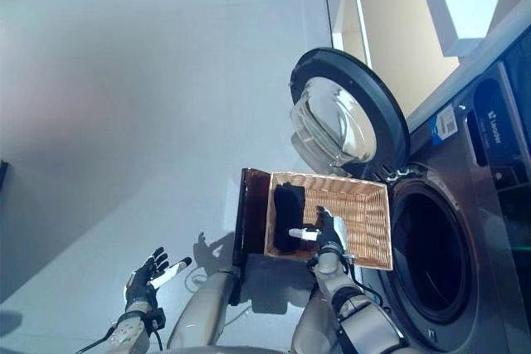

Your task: Pick up the clothes and place them into the washing machine

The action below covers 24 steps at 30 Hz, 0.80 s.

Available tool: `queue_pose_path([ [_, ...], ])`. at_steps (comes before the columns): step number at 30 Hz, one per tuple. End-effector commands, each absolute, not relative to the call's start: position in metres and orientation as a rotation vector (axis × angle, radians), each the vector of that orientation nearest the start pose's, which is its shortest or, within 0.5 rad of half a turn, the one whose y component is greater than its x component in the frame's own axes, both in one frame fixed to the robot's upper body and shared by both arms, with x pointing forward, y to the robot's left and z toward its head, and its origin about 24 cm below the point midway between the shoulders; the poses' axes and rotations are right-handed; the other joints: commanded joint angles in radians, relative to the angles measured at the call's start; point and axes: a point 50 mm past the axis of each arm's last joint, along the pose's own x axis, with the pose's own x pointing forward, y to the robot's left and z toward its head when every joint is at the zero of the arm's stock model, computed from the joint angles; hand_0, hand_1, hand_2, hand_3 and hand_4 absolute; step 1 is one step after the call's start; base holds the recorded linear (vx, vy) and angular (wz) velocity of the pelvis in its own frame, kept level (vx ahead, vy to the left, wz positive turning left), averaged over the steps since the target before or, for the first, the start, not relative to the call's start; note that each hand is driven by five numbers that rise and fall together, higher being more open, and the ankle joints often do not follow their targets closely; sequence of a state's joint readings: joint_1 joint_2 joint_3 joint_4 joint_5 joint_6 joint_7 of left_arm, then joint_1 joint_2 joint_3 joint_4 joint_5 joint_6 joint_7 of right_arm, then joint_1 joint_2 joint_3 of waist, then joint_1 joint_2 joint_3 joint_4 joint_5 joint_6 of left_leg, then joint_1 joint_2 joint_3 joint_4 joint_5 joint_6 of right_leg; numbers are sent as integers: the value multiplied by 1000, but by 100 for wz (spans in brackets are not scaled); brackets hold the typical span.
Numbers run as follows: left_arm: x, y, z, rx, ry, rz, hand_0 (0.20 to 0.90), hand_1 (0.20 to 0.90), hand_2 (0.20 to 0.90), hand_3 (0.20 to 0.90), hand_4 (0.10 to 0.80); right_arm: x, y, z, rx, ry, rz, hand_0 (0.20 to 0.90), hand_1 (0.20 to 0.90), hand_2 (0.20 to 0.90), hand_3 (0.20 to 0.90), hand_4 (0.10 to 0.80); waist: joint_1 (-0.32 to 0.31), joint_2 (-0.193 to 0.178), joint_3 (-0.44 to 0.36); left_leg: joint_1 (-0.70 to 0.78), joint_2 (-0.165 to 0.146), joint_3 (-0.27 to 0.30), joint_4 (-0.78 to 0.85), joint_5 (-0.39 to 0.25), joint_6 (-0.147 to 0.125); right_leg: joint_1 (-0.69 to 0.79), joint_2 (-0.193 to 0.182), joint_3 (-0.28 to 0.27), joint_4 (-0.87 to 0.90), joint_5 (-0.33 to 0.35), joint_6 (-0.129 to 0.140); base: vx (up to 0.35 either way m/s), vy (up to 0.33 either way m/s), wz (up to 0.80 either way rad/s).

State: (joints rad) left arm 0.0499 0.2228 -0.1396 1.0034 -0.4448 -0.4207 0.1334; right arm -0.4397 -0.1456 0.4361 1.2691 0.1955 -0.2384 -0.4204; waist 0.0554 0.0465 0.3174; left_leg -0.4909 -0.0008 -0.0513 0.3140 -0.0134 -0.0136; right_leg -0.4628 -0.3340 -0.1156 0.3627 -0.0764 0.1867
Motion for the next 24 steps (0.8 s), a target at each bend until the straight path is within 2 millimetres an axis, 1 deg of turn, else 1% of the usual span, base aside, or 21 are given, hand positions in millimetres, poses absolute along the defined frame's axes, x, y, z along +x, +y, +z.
queue_pose_path([
  [1, 152, 257, -103, 15, 502, 411, 900, 900, 900, 900, 800, 279, -160, -67, -429, 432, -187, 900, 900, 900, 900, 800, 14, -16, 0, -45, 14, 17, 119, -36, -61, -18, -13, 63, -40, 184, -13, 0, 0, 0],
  [8, 153, 255, -103, 26, 506, 408, 900, 900, 900, 900, 800, 282, -162, -66, -441, 445, -230, 900, 900, 900, 900, 800, 30, -3, 11, -73, 13, 13, 163, -53, -58, -41, -18, 65, 4, 168, -16, -8, 25, 3],
  [18, 154, 256, -101, 46, 502, 401, 900, 900, 900, 900, 800, 297, -156, -55, -489, 432, -273, 900, 900, 900, 900, 800, 50, 3, 28, -120, 10, 5, 214, -67, -54, -75, -18, 66, 48, 154, -21, -10, 9, 3],
  [21, 154, 256, -100, 49, 499, 401, 900, 900, 900, 900, 800, 299, -155, -52, -488, 428, -286, 900, 900, 900, 900, 800, 53, 4, 31, -126, 10, 4, 217, -69, -53, -81, -18, 67, 53, 151, -21, -5, 3, 1],
  [24, 154, 257, -99, 55, 497, 405, 900, 900, 900, 900, 800, 306, -155, -45, -465, 411, -317, 900, 900, 900, 900, 800, 59, 7, 35, -138, 10, 4, 225, -70, -53, -91, -17, 66, 58, 150, -23, -6, 2, 1],
])
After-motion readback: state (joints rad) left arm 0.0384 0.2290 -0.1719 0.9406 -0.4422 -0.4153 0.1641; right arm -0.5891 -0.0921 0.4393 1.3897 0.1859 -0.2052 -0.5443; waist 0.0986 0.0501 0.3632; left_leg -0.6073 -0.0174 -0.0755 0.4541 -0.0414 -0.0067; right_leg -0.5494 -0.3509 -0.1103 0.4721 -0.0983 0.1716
